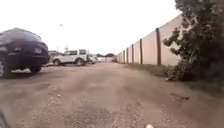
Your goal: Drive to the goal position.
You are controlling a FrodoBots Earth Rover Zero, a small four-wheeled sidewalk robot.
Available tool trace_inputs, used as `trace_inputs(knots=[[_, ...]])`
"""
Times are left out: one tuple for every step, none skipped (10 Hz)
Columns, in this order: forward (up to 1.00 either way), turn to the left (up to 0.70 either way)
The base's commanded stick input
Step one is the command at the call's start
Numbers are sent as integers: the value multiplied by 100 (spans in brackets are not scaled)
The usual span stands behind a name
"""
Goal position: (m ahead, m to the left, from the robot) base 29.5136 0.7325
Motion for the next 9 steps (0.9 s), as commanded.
trace_inputs(knots=[[85,0],[85,0],[85,0],[85,0],[85,0],[85,0],[85,0],[85,0],[85,0]])
